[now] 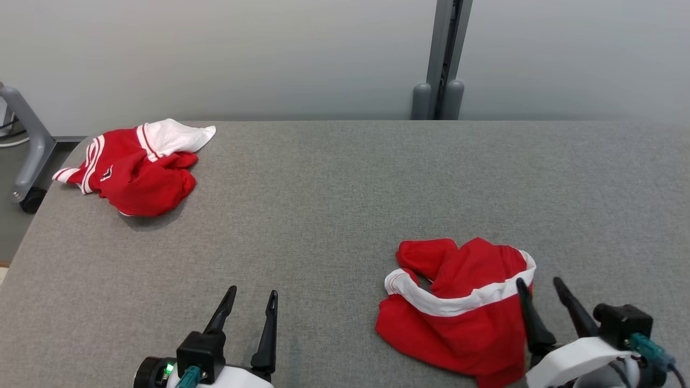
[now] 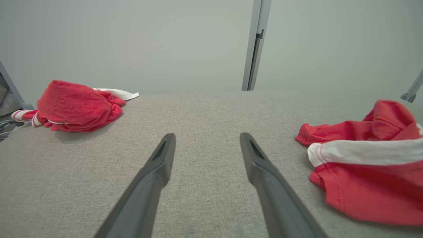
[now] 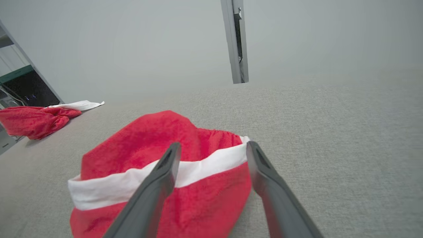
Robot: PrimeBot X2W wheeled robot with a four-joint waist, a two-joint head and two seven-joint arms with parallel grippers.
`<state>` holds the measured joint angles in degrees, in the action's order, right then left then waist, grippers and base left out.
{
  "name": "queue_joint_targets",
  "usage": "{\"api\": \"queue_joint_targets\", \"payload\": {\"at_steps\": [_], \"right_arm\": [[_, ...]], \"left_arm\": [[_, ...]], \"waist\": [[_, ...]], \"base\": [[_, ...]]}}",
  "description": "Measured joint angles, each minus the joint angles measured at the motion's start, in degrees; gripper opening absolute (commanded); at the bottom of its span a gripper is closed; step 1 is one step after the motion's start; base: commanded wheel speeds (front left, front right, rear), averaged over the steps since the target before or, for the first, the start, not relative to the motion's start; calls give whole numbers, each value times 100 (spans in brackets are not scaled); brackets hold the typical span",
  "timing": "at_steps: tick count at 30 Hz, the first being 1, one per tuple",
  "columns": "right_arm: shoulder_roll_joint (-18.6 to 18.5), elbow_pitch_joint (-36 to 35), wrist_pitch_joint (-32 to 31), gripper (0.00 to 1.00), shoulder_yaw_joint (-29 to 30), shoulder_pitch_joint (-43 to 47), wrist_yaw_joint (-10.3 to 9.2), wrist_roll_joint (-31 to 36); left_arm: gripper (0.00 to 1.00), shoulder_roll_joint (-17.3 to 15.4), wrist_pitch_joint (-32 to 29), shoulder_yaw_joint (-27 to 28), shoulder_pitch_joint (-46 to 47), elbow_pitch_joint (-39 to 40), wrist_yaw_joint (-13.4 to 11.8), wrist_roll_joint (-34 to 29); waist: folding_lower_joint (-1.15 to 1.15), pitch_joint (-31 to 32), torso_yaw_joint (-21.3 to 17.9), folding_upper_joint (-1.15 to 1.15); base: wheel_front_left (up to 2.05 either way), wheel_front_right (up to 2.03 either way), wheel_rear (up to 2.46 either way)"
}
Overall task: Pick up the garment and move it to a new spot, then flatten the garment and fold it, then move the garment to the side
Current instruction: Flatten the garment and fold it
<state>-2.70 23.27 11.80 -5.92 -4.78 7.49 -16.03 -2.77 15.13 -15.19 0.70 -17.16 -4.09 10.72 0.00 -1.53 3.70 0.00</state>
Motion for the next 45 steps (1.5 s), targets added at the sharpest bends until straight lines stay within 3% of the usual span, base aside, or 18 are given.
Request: {"api": "queue_joint_targets", "payload": {"at_steps": [9,15,20,21,22,23,25,28,32,37,42,43,45], "right_arm": [[-62,406,-519,100,1078,-717,0,818],[-316,1296,-1128,100,977,-1226,1,860],[-493,1961,-1667,100,587,-1469,0,449],[-512,2052,-1731,80,521,-1502,0,339],[-539,2134,-1758,49,458,-1532,0,250],[-579,2201,-1757,36,398,-1566,0,190],[-639,2285,-1690,0,359,-1621,0,46],[-656,2394,-1365,0,445,-1662,0,-77],[-549,2663,-683,0,1237,-1675,0,80],[-256,2971,-244,0,2271,-1573,0,698],[-46,3049,-59,0,2898,-1579,0,1318],[-33,3053,-26,9,2963,-1584,0,1384],[-25,3066,21,47,3027,-1611,0,1535]], "left_arm": [[100,1,0,-38,25,-7,7,-4],[100,-1,0,-31,70,-53,34,-18],[100,-2,0,-33,69,-88,46,-24],[100,-2,0,-34,69,-92,49,-24],[100,-1,0,-34,68,-97,49,-26],[100,-1,0,-31,68,-101,51,-34],[100,-1,0,-24,64,-111,49,-42],[100,-2,1,-8,37,-113,49,-59],[100,-1,0,-26,-63,-121,49,-57],[100,1,0,-45,-102,-110,41,-29],[100,0,0,-52,-108,-100,14,-14],[100,0,0,-55,-108,-101,14,-11],[100,0,0,-62,-108,-102,13,-10]], "waist": [[0,-88,245,0],[0,-139,511,0],[0,-148,667,0],[0,-146,682,0],[0,-141,694,0],[0,-135,700,0],[0,-117,699,0],[0,-84,653,0],[0,-7,492,0],[0,39,309,0],[0,31,198,0],[0,28,183,0],[0,26,160,0]], "base": [[0,0,0],[0,0,0],[0,0,0],[0,0,0],[0,0,0],[0,0,0],[0,0,0],[0,0,0],[0,0,0],[0,0,0],[0,0,0],[0,0,0],[0,0,0]]}}
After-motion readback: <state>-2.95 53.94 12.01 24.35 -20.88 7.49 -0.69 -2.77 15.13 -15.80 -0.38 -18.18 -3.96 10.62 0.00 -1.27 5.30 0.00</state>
